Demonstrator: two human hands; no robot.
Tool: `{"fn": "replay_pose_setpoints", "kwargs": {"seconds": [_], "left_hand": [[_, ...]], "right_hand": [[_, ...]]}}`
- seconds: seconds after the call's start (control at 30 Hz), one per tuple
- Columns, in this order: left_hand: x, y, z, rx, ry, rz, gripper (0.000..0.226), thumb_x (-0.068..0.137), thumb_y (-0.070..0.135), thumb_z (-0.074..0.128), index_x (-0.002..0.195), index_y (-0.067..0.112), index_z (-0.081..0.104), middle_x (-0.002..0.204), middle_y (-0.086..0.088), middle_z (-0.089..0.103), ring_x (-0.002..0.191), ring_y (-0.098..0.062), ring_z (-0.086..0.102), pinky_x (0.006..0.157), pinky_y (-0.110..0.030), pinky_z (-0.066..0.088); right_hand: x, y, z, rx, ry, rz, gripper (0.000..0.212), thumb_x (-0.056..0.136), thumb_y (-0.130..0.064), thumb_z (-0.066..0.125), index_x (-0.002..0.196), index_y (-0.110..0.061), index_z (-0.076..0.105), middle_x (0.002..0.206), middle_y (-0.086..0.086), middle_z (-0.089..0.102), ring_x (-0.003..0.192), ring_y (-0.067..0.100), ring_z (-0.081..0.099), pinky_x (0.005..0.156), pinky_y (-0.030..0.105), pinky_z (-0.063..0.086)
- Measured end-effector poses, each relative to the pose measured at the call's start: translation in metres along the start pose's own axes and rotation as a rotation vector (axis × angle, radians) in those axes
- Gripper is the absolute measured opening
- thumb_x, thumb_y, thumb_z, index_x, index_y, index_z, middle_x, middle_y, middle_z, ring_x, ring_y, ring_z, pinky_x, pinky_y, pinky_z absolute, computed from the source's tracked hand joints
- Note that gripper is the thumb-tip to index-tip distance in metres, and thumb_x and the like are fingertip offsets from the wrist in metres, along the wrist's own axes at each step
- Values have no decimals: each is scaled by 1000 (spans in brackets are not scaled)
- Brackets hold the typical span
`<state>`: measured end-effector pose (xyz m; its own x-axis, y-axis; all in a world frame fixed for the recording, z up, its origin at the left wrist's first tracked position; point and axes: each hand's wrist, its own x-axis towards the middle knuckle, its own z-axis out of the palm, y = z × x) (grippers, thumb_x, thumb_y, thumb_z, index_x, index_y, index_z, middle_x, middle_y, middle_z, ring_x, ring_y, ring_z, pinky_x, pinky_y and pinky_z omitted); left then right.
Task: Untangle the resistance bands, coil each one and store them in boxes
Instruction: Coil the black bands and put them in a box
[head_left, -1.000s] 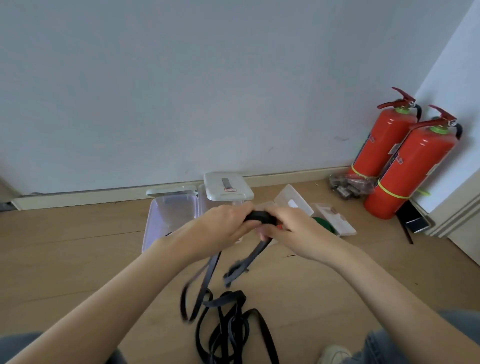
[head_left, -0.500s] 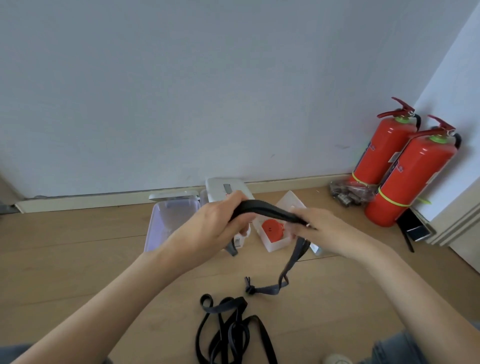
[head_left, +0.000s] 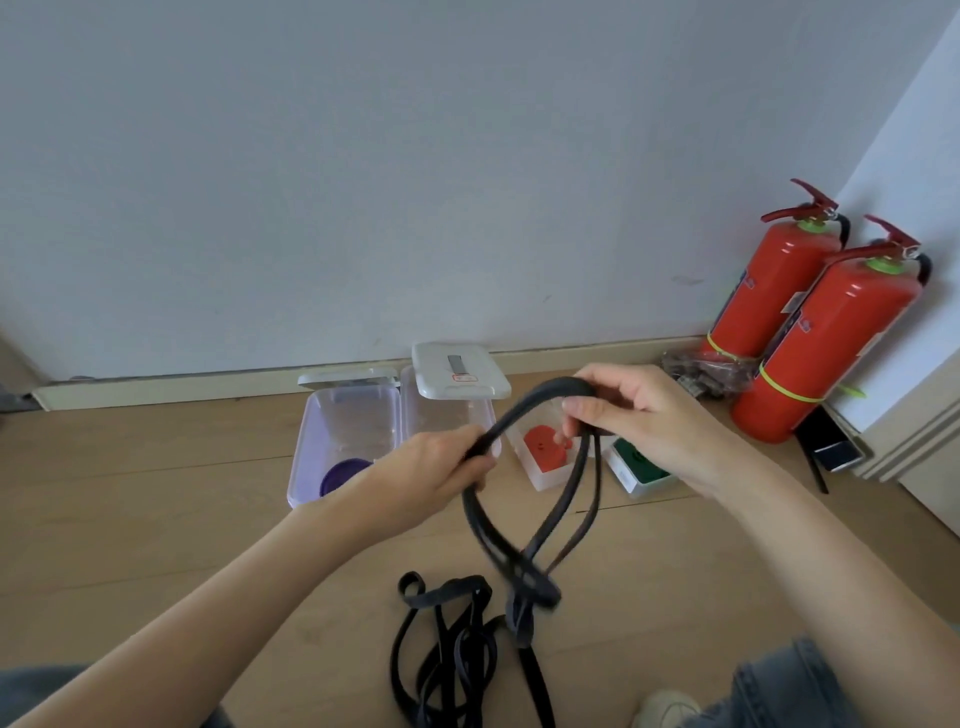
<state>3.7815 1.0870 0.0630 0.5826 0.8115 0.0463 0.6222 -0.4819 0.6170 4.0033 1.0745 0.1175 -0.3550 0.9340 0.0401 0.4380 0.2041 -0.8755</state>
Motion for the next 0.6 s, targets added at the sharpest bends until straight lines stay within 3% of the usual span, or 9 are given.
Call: {"fn": "replay_pose_setpoints", "kwargs": {"seconds": [0.1,0.13,0.23,0.33,0.43,0.5,0.6], "left_hand": [[-4,11,-18,-156,199,59,15,96,21,43,82,24,49,62,17,60,49,8,51,49,-6,39],[-6,16,-23,-160,215,95,14,96,22,44,83,25,49,60,20,59,45,5,50,46,-8,38],[-10,29,-25,-55,145,178,17,94,30,44,78,33,42,59,24,56,48,1,49,47,-13,37],[-7,28,-19,63,100,191,18,90,43,36,83,28,45,52,17,48,56,8,49,55,-12,37],[-1,23,-11,66,53,183,19,94,33,44,92,16,52,55,16,42,56,12,49,54,-11,36],[0,17,-9,2,23,132,13,95,30,45,85,22,49,55,14,47,55,9,51,54,-9,37],[-1,8,-8,-30,-45,64,21,96,28,43,76,33,41,60,12,55,56,6,54,55,-8,39]], "right_hand": [[-2,7,-3,-280,-192,123,13,92,-25,55,84,-25,65,80,-9,71,76,-1,64,69,14,43],[-3,9,1,-353,-265,165,14,92,-27,55,83,-28,65,82,-8,70,76,1,61,68,14,40],[-3,17,11,-457,-348,266,12,92,-27,55,97,-30,66,106,-1,66,101,16,59,87,29,44],[-3,13,20,-276,-336,208,42,85,-25,67,125,-28,55,129,-11,57,122,3,49,102,20,38],[-1,4,26,-2,-234,75,33,83,-14,69,115,-15,60,104,-3,70,100,2,63,90,14,45],[0,2,23,-14,-143,16,18,86,-9,64,104,-10,65,87,1,73,84,6,68,81,14,49],[0,4,11,-42,-9,20,15,86,-7,63,95,-19,67,82,-2,74,79,8,70,75,21,52]]}}
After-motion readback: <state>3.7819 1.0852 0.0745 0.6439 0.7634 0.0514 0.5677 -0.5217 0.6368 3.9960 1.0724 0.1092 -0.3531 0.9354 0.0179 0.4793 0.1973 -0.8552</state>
